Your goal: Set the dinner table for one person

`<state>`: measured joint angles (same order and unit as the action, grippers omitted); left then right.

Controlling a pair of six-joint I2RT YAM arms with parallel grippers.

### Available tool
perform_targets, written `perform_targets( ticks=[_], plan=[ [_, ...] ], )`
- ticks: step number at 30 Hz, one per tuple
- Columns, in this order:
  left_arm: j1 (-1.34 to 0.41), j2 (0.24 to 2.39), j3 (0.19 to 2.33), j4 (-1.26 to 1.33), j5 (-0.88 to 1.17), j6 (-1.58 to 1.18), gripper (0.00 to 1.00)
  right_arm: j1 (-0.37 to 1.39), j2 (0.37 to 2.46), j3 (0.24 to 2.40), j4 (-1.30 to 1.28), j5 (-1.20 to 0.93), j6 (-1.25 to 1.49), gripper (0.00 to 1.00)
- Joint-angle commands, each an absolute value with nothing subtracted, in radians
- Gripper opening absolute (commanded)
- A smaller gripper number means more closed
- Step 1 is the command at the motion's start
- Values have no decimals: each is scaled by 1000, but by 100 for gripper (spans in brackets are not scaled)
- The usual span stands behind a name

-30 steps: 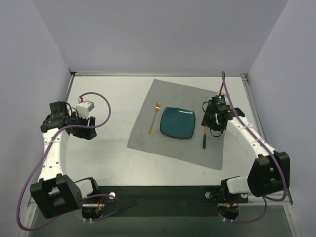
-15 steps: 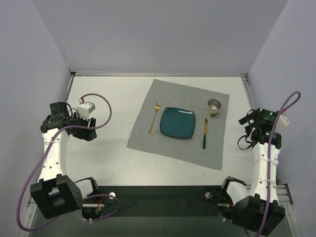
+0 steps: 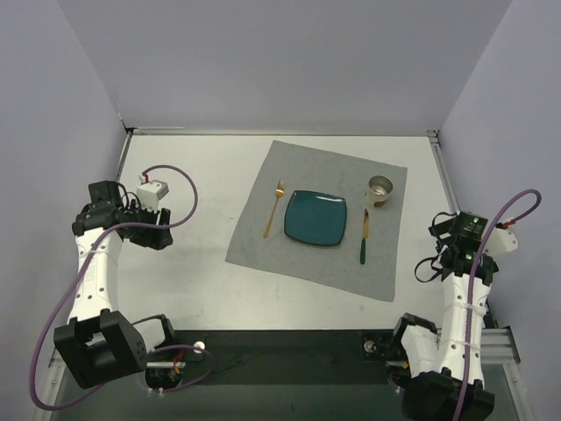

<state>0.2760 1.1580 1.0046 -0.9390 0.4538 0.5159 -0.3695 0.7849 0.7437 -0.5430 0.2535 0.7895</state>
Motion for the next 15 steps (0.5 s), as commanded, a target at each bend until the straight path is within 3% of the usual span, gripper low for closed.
perform_targets(
  ticks=[1,15],
  plan=[
    [281,1151,997,-913,503,492,66,-357,808,735,-561,247,790,100],
    [281,1150,989,-916,495,499,66,-348,821,744,-561,244,773,100]
  ],
)
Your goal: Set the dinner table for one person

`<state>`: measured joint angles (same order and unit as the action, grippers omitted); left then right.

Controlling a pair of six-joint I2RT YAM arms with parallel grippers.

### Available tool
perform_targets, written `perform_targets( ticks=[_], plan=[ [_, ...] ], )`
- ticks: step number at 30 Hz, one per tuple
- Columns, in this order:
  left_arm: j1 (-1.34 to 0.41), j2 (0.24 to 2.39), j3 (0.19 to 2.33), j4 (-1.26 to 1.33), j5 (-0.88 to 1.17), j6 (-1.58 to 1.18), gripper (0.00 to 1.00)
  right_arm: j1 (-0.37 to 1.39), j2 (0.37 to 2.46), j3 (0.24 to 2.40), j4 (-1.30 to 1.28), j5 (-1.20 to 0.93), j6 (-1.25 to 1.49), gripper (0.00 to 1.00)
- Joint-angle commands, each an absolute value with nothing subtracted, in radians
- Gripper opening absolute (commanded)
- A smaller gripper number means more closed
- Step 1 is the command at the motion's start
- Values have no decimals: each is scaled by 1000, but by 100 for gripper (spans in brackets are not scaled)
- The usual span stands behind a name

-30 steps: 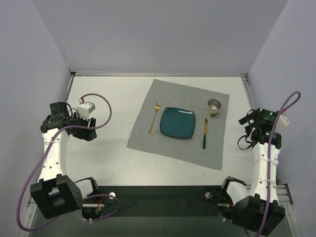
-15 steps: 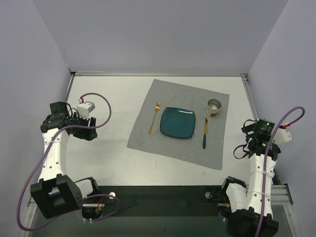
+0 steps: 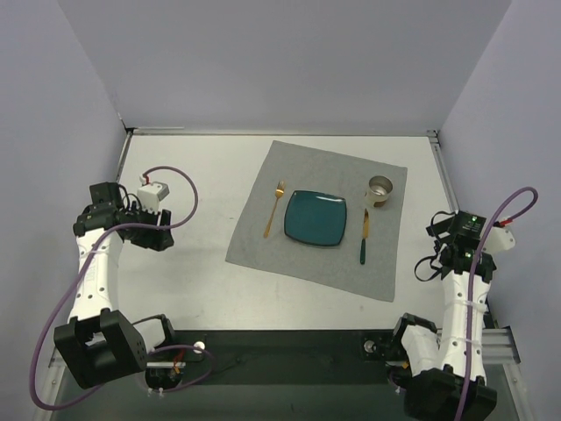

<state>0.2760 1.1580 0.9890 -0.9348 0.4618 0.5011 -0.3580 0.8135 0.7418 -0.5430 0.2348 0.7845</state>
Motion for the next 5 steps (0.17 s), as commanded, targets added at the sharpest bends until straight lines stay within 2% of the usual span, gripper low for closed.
perform_targets(
  ticks=[1,5],
  plan=[
    [281,1149,991,-917,494,500,66,-348,822,744,-561,244,767,100],
    [279,1150,986,-917,494,505,66,-334,824,749,-561,259,752,100]
  ],
)
